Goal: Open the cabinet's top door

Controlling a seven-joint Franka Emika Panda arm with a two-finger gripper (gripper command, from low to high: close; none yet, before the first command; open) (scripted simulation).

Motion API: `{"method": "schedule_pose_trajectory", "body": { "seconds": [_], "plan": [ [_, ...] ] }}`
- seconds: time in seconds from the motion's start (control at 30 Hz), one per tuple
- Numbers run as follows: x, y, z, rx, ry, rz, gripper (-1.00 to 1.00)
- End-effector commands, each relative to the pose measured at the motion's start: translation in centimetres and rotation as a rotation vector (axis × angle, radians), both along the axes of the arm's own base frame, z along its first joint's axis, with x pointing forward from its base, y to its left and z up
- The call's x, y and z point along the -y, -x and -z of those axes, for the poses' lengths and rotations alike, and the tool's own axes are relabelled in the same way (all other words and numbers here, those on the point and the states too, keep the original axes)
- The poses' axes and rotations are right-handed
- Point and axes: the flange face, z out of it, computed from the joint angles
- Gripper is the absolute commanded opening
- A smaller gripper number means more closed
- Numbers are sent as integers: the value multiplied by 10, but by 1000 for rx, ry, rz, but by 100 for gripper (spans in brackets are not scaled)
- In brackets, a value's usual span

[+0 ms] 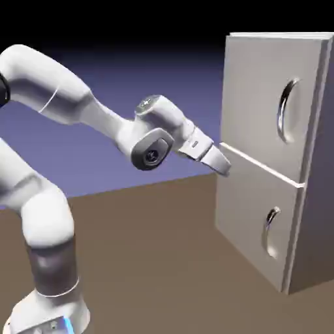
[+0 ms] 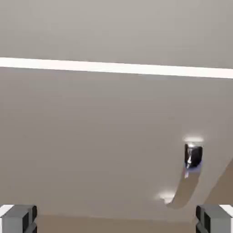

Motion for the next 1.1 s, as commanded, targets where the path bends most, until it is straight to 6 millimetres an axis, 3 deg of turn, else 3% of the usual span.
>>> {"method": "schedule_pose_trajectory", "body": {
  "seconds": [0.0,0.53,1.07],
  "plan": [
    [-3,-1,-6,12,1,-5,0],
    [-26,0,-83,214,16,-50,0],
    [-9,4,-122,424,6,-44,0]
  ]
}}
